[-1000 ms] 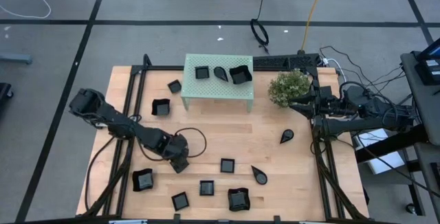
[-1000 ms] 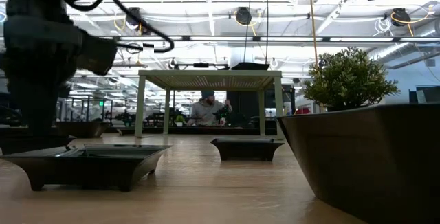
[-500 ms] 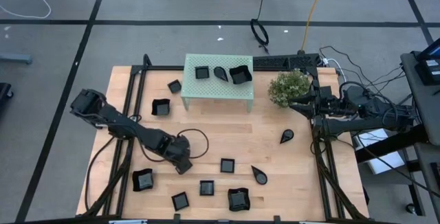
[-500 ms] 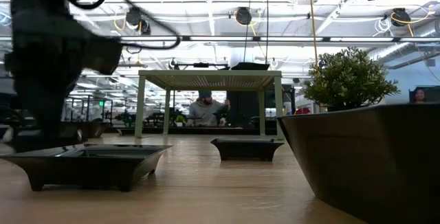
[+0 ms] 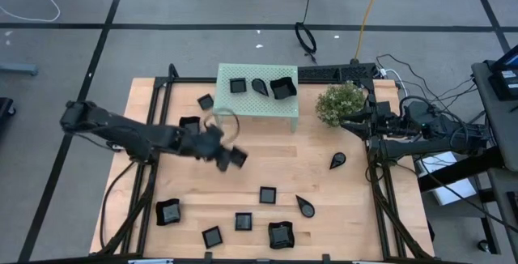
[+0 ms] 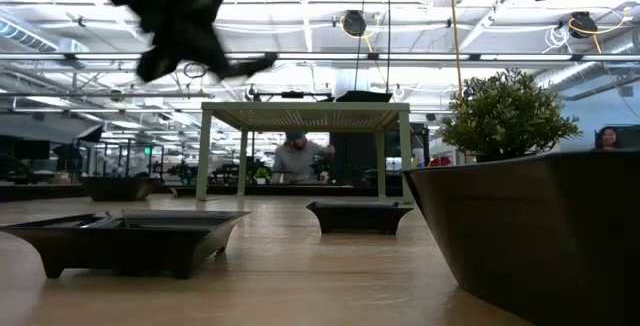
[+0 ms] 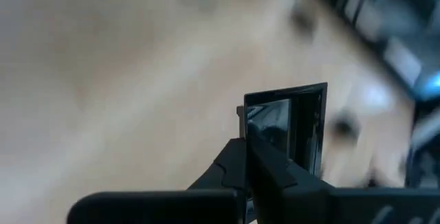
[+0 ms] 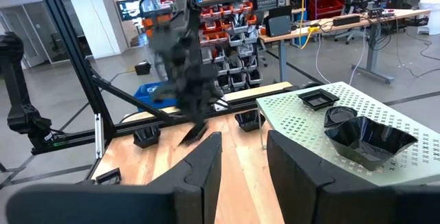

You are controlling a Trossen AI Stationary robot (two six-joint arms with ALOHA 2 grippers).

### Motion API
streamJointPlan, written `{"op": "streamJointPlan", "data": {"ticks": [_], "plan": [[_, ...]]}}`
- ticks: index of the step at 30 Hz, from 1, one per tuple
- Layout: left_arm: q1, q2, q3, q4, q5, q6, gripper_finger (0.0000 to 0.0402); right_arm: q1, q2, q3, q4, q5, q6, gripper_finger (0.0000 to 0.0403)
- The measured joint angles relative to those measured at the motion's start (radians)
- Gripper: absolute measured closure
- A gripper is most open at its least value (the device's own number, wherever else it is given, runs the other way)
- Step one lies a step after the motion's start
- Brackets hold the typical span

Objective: Pick & Place Mini shaped plates
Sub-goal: Stack the black square plate on top of the other black square plate on the shelf

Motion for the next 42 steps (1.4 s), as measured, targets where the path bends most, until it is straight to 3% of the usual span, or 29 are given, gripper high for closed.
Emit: {"op": "streamJointPlan", "data": {"ticks": [5,15,26,42], "plan": [[0.145,-0.072,0.004,0.173,-0.094,0.209,0.0394,0.000,0.000,0.000,0.000,0.000,0.000,0.0298],[0.427,0.041,0.199,0.087,-0.109,0.449,0.0394,0.000,0.000,0.000,0.000,0.000,0.000,0.0298],[0.569,0.160,0.245,0.076,-0.144,0.287,0.0390,0.000,0.000,0.000,0.000,0.000,0.000,0.0298],[0.582,0.228,0.245,0.045,-0.165,0.091,0.0398,0.000,0.000,0.000,0.000,0.000,0.000,0.0298]]}}
